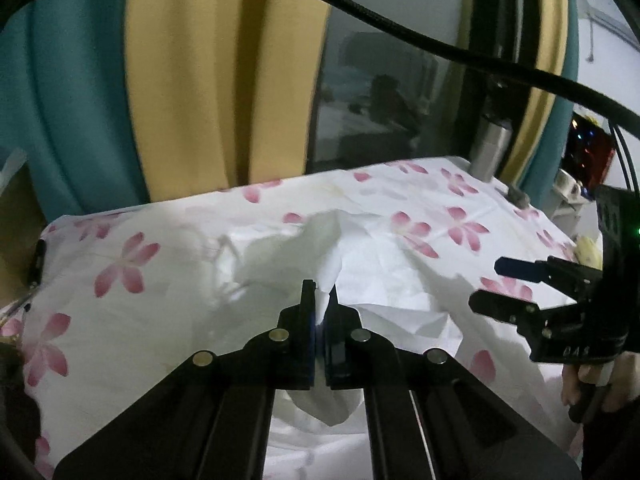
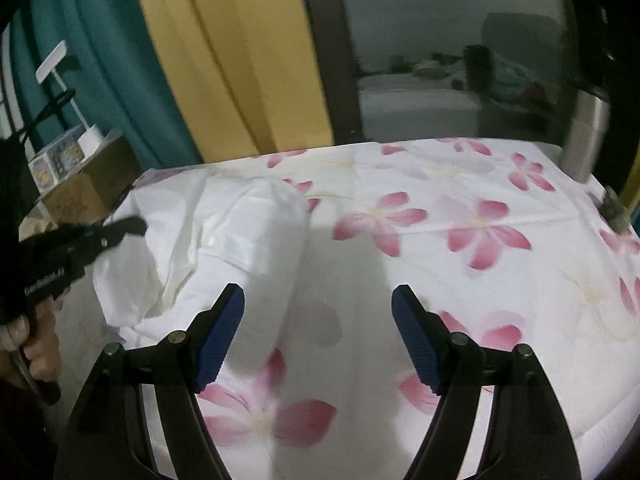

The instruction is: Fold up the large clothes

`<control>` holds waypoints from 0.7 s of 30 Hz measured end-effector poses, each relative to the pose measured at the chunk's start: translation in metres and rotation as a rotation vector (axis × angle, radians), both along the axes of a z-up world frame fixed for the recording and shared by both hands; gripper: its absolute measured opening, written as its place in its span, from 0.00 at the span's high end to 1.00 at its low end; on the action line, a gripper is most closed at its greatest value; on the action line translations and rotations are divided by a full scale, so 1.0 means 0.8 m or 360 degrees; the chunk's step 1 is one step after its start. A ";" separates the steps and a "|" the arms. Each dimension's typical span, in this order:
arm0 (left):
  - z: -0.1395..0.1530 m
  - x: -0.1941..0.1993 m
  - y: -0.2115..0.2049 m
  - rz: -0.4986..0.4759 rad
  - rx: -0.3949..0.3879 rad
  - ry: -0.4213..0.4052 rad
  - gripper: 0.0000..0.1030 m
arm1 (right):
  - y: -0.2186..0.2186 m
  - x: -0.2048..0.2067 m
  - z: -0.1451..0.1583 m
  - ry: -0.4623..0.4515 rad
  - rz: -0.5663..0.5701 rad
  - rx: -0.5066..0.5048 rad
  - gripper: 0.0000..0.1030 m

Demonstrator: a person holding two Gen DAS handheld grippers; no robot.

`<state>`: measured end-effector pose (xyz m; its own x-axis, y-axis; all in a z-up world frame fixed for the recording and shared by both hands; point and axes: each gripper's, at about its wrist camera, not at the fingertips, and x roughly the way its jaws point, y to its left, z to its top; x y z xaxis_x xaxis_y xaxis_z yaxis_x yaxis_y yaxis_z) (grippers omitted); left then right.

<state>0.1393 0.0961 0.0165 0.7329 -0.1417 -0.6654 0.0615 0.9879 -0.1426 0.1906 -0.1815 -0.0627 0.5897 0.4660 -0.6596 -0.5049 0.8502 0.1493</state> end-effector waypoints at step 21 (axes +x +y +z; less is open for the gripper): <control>-0.044 0.028 0.154 0.0372 -0.0168 0.0084 0.51 | 0.137 0.040 -0.045 0.0070 0.0193 -0.0208 0.20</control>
